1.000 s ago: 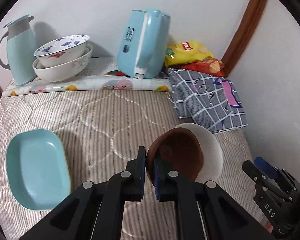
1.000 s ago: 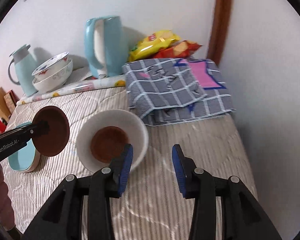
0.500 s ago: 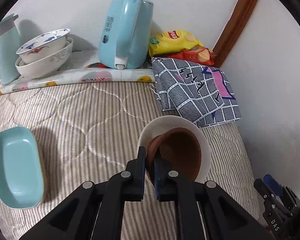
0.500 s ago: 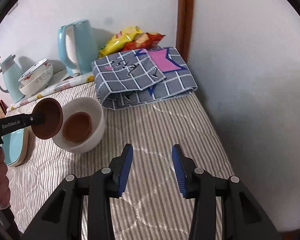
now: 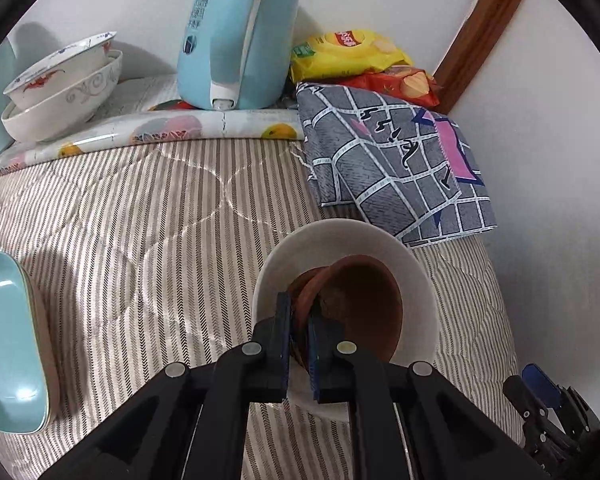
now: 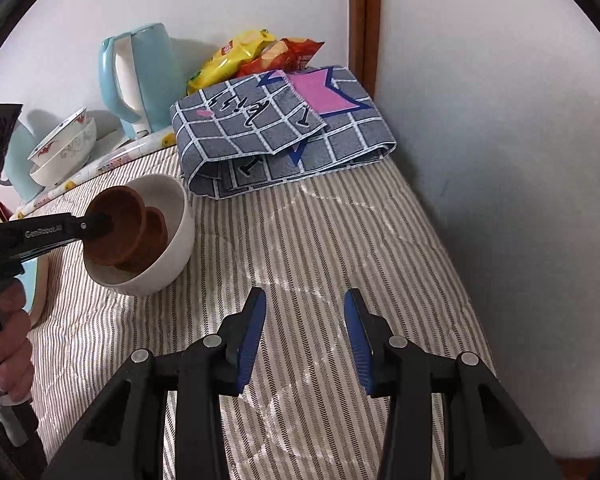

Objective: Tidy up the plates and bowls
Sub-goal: 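Lower the left gripper's brown bowl into the white bowl and open the left gripper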

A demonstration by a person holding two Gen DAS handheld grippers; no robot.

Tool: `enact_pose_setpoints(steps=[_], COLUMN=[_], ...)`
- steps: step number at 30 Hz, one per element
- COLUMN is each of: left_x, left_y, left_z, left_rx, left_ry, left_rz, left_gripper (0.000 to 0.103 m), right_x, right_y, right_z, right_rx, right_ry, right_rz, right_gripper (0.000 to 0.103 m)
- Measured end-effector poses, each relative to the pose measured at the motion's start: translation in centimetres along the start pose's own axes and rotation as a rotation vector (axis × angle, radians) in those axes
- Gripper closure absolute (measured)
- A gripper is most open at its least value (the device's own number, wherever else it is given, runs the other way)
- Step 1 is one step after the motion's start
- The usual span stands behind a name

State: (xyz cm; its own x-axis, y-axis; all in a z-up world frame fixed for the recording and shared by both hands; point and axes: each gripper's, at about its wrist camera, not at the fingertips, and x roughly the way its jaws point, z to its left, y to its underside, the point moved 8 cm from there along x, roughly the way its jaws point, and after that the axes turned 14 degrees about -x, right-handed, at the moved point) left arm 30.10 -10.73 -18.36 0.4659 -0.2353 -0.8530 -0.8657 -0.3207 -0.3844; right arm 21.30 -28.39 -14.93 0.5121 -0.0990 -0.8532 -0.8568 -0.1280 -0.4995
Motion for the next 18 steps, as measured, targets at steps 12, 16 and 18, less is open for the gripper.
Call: enact_pose_setpoints(steps=[12, 16, 18], left_x=[1.15, 1.14, 1.14], left_y=[0.24, 0.31, 0.42], left_z=[-0.37, -0.39, -0.49], left_rx=[-0.013, -0.013, 0.004], left_ry=[0.022, 0.030, 0.022], left_rz=[0.031, 0.039, 0.037], left_gripper=[0.095, 0.094, 0.094], right_x=[0.73, 0.84, 0.87], right_y=[-0.15, -0.05, -0.09], right_z=[0.56, 0.80, 0.95], right_rx=[-0.029, -0.032, -0.037], right_ry=[-0.009, -0.016, -0.020], right_rz=[0.014, 0.021, 0.024], right_gripper=[0.063, 0.063, 0.063])
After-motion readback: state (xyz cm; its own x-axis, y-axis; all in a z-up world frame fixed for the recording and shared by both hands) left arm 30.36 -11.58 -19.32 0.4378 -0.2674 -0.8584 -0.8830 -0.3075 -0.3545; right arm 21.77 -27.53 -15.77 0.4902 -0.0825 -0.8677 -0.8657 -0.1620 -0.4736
